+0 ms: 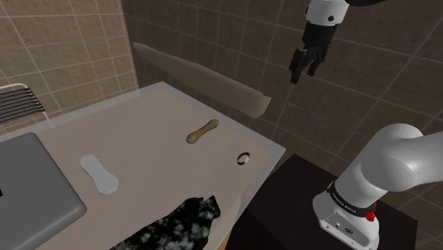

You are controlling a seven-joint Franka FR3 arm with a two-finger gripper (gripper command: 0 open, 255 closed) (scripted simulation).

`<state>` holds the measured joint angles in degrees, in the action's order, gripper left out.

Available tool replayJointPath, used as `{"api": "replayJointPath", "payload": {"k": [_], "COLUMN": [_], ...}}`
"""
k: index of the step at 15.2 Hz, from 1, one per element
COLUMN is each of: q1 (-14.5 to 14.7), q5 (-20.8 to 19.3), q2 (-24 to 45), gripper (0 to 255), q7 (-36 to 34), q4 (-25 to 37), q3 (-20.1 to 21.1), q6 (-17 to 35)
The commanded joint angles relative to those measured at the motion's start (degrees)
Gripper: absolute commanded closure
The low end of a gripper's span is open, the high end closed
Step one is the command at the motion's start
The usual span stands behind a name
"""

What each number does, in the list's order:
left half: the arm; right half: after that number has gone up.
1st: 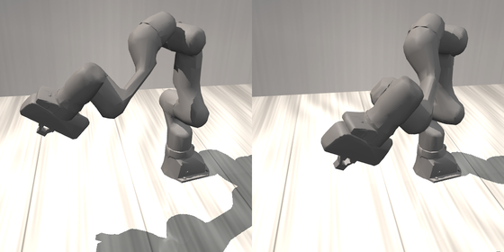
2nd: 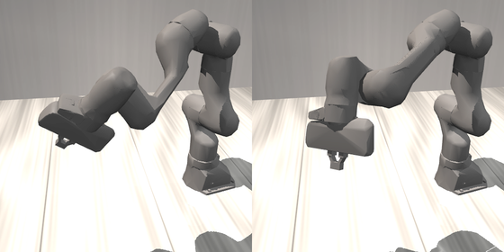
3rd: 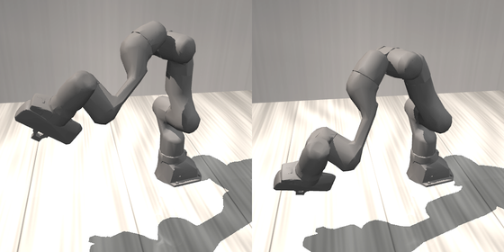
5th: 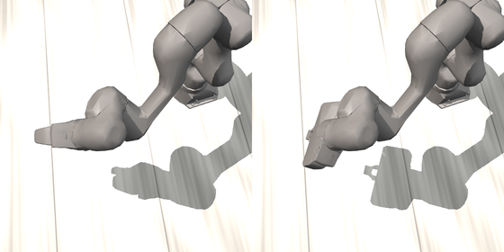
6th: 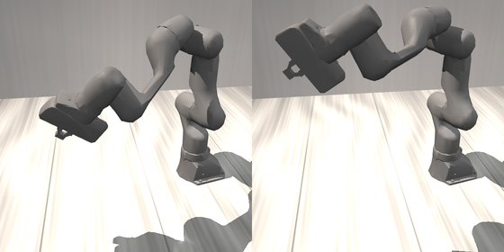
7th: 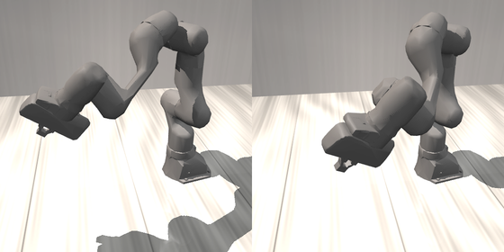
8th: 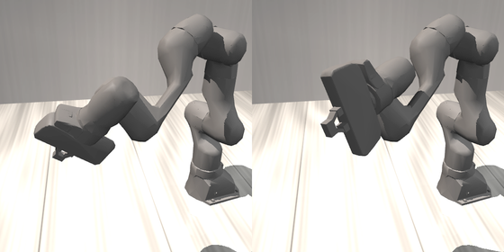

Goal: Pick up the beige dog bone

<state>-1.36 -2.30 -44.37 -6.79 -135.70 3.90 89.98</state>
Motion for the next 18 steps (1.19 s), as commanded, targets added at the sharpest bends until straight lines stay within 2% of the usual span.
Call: {"api": "replayJointPath", "payload": {"k": [1,6,11,18], "q1": [0.0,-1.3,-3.1,-6.4], "q5": [0.0,3.6,5.8,4.4], "q2": [0.0,5.4,13.6,28.9], "gripper": [0,0,0,0], "q7": [0.0,-13.2,-26.4,-45.4], "q4": [0.0,-2.1,-1.6,3.3], "q3": [0.0,6.6,13.0,20.6], "q6": [0.0,6.6,13.4,22.1]}}
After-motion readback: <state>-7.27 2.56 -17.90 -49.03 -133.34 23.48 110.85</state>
